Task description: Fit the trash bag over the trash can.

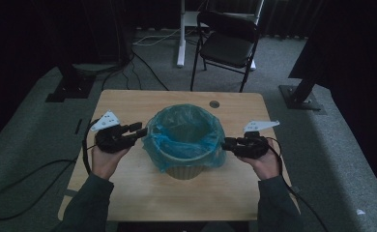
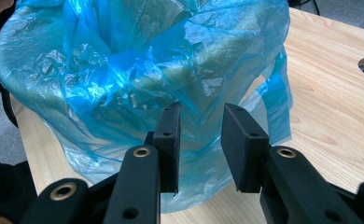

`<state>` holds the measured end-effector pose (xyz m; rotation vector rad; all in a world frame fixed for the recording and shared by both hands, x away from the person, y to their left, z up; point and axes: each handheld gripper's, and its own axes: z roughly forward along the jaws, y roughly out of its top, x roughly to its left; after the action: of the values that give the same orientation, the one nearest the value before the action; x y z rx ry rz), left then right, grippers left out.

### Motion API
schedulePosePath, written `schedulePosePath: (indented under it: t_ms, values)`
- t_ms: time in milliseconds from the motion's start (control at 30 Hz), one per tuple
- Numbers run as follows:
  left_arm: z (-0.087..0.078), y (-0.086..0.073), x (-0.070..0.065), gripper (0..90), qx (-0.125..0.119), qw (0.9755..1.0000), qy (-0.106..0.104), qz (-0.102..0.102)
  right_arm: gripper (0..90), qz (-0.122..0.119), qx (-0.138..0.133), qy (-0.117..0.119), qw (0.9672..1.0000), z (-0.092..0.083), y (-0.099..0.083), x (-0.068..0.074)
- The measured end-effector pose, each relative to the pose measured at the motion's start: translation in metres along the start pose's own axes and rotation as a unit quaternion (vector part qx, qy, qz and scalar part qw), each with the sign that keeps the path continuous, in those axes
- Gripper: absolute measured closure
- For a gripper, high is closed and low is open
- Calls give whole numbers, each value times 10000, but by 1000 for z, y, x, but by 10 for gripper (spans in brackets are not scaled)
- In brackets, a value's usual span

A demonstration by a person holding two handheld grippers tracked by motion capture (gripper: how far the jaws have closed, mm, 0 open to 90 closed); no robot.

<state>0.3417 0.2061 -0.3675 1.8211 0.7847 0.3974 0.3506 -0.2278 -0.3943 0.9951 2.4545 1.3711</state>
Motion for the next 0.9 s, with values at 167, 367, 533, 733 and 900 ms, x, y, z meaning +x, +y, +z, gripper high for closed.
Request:
schedulePosePath:
  t_ms: [167, 367, 533, 733, 900]
  values:
    - [10, 11, -3, 613, 73, 9997, -200, 79, 669, -26, 12, 37, 10000, 1, 0, 0]
    - [24, 24, -10, 604, 115, 9987, -442, 229, 663, -30, 5, 69, 10000, 3, 1, 0]
    - [33, 32, -14, 604, 172, 9980, -514, 320, 663, -34, -5, 73, 10000, 3, 1, 0]
    - [41, 37, -13, 602, 200, 9975, -582, 332, 662, -38, -5, 93, 9999, 2, 0, 0]
    - [48, 43, -13, 602, 262, 9971, -637, 312, 659, -45, 3, 106, 9999, 3, 0, 0]
